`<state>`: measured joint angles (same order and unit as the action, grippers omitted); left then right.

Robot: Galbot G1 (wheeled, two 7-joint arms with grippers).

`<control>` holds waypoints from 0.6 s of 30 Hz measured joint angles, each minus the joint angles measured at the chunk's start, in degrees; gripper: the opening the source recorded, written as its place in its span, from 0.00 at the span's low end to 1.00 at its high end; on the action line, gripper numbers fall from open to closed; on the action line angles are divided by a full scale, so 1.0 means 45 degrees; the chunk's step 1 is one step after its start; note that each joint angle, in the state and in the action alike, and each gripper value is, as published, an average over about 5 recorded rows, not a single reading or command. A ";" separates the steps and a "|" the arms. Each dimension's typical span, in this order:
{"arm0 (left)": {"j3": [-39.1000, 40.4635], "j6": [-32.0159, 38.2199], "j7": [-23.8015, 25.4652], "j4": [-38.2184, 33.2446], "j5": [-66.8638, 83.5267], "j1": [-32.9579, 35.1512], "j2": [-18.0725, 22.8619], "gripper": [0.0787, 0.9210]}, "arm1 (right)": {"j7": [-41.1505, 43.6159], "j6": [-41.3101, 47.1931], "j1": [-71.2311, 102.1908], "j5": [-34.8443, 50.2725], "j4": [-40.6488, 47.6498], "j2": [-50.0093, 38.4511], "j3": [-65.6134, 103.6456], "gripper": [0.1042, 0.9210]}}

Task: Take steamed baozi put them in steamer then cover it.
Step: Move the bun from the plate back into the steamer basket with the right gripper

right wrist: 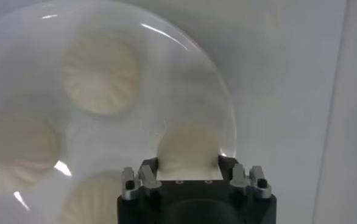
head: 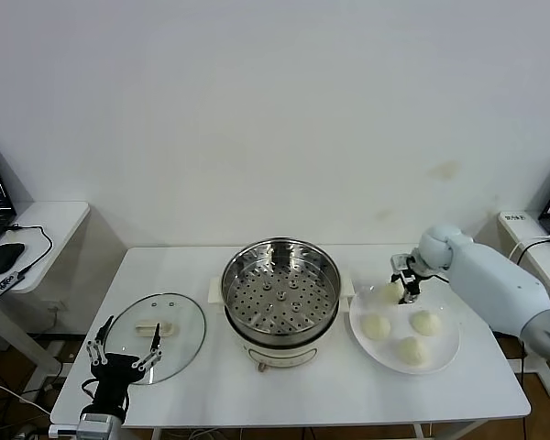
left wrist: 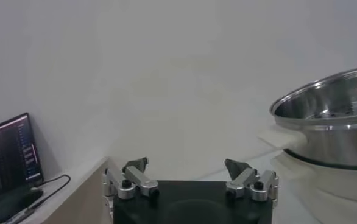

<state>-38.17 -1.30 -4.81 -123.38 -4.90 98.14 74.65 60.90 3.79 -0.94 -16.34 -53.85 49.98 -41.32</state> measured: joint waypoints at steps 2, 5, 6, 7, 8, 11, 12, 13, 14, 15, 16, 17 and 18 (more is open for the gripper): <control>0.0009 0.0002 0.0006 0.0006 0.0031 -0.0028 -0.0030 0.88 | 0.0116 0.0064 -0.0307 0.0271 -0.0294 -0.0198 -0.0185 0.64; 0.0034 0.0001 0.0018 0.0049 0.0082 -0.0098 -0.0102 0.88 | 0.0288 0.0190 -0.0895 0.0794 -0.0870 -0.0572 -0.0544 0.64; 0.0048 -0.0001 0.0022 0.0067 0.0102 -0.0123 -0.0129 0.88 | 0.0341 0.0241 -0.1124 0.0995 -0.1086 -0.0708 -0.0687 0.64; 0.0067 -0.0003 0.0025 0.0085 0.0122 -0.0151 -0.0159 0.88 | 0.0385 0.0297 -0.1369 0.1206 -0.1310 -0.0846 -0.0842 0.64; 0.0087 -0.0006 0.0028 0.0100 0.0139 -0.0179 -0.0188 0.88 | 0.0430 0.0357 -0.1644 0.1436 -0.1547 -0.0987 -0.1020 0.64; 0.0157 -0.0014 0.0032 0.0144 0.0170 -0.0258 -0.0271 0.88 | 0.0497 0.0538 -0.2585 0.2162 -0.2270 -0.1337 -0.1641 0.64; 0.0181 -0.0017 0.0032 0.0158 0.0175 -0.0286 -0.0296 0.88 | 0.0510 0.0598 -0.2933 0.2414 -0.2512 -0.1420 -0.1878 0.64; 0.0209 -0.0020 0.0032 0.0173 0.0181 -0.0315 -0.0321 0.88 | 0.0513 0.0657 -0.3290 0.2663 -0.2749 -0.1481 -0.2121 0.64; 0.0238 -0.0024 0.0033 0.0186 0.0190 -0.0348 -0.0348 0.88 | 0.0516 0.0713 -0.3647 0.2909 -0.2978 -0.1528 -0.2367 0.64; 0.0263 -0.0027 0.0035 0.0197 0.0201 -0.0380 -0.0375 0.88 | 0.0516 0.0765 -0.4000 0.3145 -0.3195 -0.1561 -0.2611 0.64; 0.0285 -0.0029 0.0037 0.0204 0.0215 -0.0411 -0.0403 0.88 | 0.0510 0.0810 -0.4348 0.3378 -0.3400 -0.1579 -0.2852 0.64; 0.0303 -0.0030 0.0040 0.0210 0.0231 -0.0440 -0.0432 0.88 | 0.0497 0.0850 -0.4686 0.3607 -0.3595 -0.1581 -0.3087 0.64; 0.0311 -0.0031 0.0043 0.0211 0.0249 -0.0465 -0.0460 0.88 | 0.0476 0.0880 -0.5004 0.3827 -0.3772 -0.1562 -0.3309 0.64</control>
<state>-36.77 -1.45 -4.61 -122.42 -3.78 96.05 72.58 63.04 7.75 -23.46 0.89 -70.82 42.95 -56.21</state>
